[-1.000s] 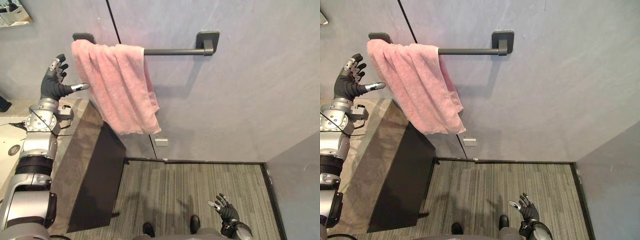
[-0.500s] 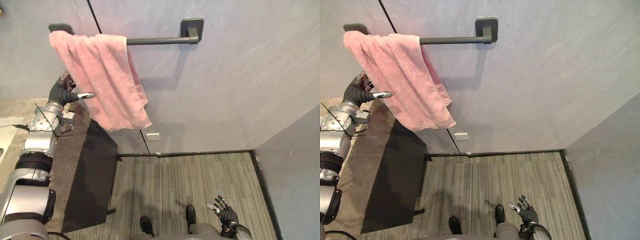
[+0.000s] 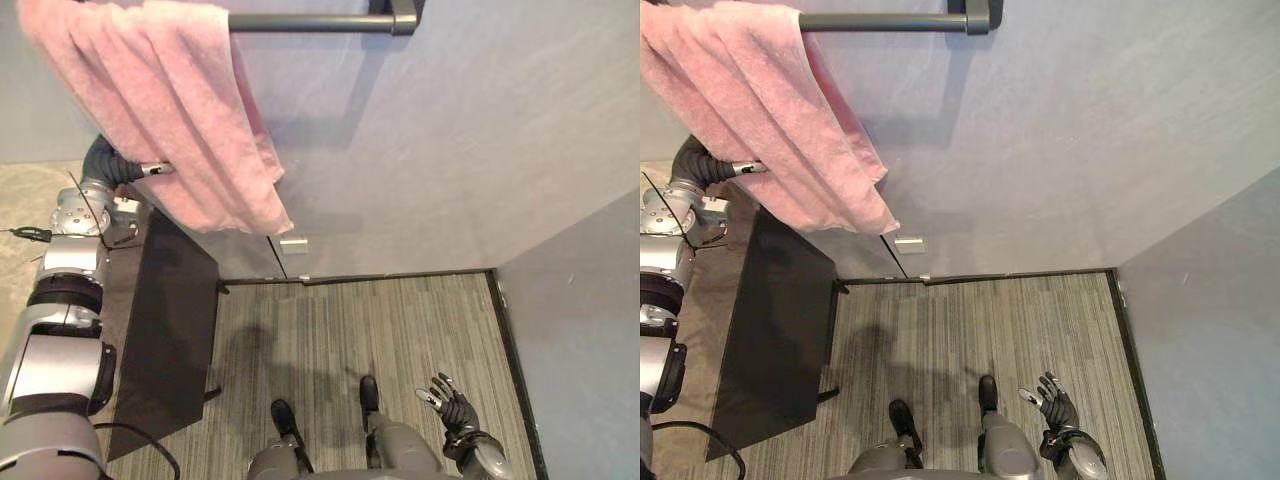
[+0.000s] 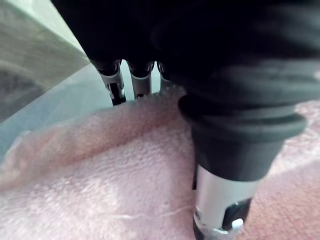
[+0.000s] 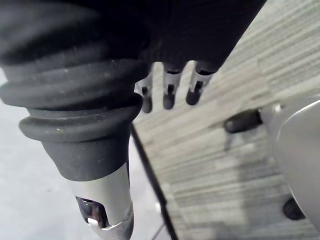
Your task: Organize washtable
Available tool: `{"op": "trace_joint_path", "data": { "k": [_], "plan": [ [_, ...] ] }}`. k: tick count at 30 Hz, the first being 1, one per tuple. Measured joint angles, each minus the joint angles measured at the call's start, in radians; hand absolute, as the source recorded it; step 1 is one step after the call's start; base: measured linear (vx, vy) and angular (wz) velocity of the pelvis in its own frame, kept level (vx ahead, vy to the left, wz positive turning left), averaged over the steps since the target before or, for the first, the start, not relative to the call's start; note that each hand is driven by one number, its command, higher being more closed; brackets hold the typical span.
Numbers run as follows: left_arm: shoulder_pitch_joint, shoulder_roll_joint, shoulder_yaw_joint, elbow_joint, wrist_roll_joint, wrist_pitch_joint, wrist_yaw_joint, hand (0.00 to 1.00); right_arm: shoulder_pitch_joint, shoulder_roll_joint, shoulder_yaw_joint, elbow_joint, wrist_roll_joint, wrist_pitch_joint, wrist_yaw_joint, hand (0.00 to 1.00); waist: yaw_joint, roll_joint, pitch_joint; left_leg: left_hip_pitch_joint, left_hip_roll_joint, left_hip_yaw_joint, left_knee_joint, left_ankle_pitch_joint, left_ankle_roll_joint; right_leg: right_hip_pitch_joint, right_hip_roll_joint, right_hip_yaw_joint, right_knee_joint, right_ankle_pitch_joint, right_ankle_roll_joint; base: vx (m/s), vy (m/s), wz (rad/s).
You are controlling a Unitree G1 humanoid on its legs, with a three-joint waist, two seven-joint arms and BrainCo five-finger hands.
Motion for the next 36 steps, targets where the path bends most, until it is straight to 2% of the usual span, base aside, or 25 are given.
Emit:
{"op": "trace_joint_path", "data": {
  "k": [4,10,11,14,18,21,23,24,25,28,31,36],
  "plan": [
    [-0.008,0.000,0.000,0.006,-0.006,0.000,0.008,0.00,-0.013,-0.002,0.000,-0.041,0.000,-0.003,-0.001,0.00,-0.002,-0.028,0.034,-0.012,-0.002,0.016,0.003,0.003,0.004,-0.019,0.000,0.020,-0.003,0.013,0.000,-0.03,0.000,-0.11],
    [-0.012,-0.011,0.001,0.015,-0.006,0.000,0.009,0.00,-0.028,-0.003,0.000,-0.042,0.000,-0.005,-0.001,0.00,-0.002,-0.041,0.053,-0.016,-0.005,0.021,0.003,0.004,0.006,-0.024,-0.002,0.026,-0.006,0.019,0.000,0.00,0.003,-0.03],
    [-0.012,-0.011,0.001,0.015,-0.006,0.000,0.009,1.00,-0.030,-0.003,0.001,-0.043,0.000,-0.005,-0.001,0.00,-0.002,-0.042,0.054,-0.016,-0.005,0.021,0.003,0.004,0.006,-0.024,-0.002,0.026,-0.006,0.019,0.000,0.00,0.000,0.00],
    [-0.012,-0.013,0.001,0.015,-0.006,0.000,0.009,1.00,-0.037,-0.007,0.011,-0.114,0.007,-0.003,-0.002,0.00,0.001,-0.052,0.064,-0.016,-0.005,0.022,0.003,0.004,0.006,-0.024,-0.003,0.027,-0.006,0.021,0.001,0.00,0.000,0.00],
    [-0.012,-0.035,0.001,0.010,-0.006,0.001,0.008,1.00,-0.059,-0.046,0.033,-0.402,0.041,-0.007,0.001,0.00,0.002,-0.057,0.069,-0.015,-0.007,0.024,0.003,0.005,0.008,-0.024,-0.005,0.030,-0.006,0.025,0.002,0.00,0.000,-0.01],
    [-0.013,-0.035,0.001,-0.003,-0.009,0.000,0.010,1.00,-0.134,-0.113,0.062,-0.605,0.073,-0.020,0.001,0.00,0.005,-0.058,0.070,-0.014,-0.008,0.027,0.002,0.006,0.009,-0.024,-0.005,0.034,-0.012,0.030,0.002,0.00,-0.001,-0.03],
    [-0.022,-0.035,0.000,-0.021,-0.014,0.000,0.014,1.00,-0.225,-0.209,0.139,-0.735,0.106,-0.023,0.016,0.00,0.006,-0.058,0.070,-0.013,-0.008,0.028,0.001,0.006,0.009,-0.018,-0.005,0.035,-0.025,0.039,0.003,0.00,0.000,0.00],
    [-0.028,-0.036,0.000,-0.023,-0.019,0.000,0.014,1.00,-0.251,-0.235,0.158,-0.756,0.110,-0.023,0.024,0.00,0.006,-0.058,0.070,-0.013,-0.007,0.028,0.001,0.007,0.009,-0.017,-0.004,0.035,-0.025,0.040,0.003,0.00,0.000,0.00],
    [-0.034,-0.036,-0.001,-0.040,-0.033,-0.001,0.016,1.00,-0.311,-0.296,0.197,-0.794,0.122,-0.022,0.038,0.00,0.006,-0.058,0.070,-0.011,-0.007,0.028,0.000,0.007,0.009,-0.015,-0.004,0.034,-0.025,0.040,0.003,0.00,0.000,0.00],
    [-0.035,-0.039,-0.003,-0.088,-0.065,-0.003,0.018,1.00,-0.464,-0.407,0.273,-0.819,0.148,-0.020,0.045,0.00,0.010,-0.058,0.070,-0.010,-0.008,0.026,-0.004,0.012,0.015,-0.014,-0.004,0.030,-0.025,0.043,0.004,0.00,-0.001,0.01],
    [-0.040,-0.045,-0.024,-0.146,-0.097,-0.004,0.033,1.00,-0.638,-0.464,0.365,-0.818,0.190,-0.016,0.038,0.00,0.023,-0.058,0.070,-0.009,-0.008,0.026,-0.004,0.012,0.015,-0.014,-0.005,0.029,-0.025,0.046,0.005,0.00,0.000,0.00],
    [-0.065,-0.076,-0.040,-0.192,-0.124,-0.005,0.034,1.00,-0.893,-0.480,0.508,-0.705,0.276,-0.014,0.005,0.00,0.050,-0.057,0.070,-0.011,-0.009,0.020,-0.004,0.018,0.021,-0.013,-0.006,0.022,-0.025,0.050,0.001,0.00,0.000,0.03]
  ]
}}
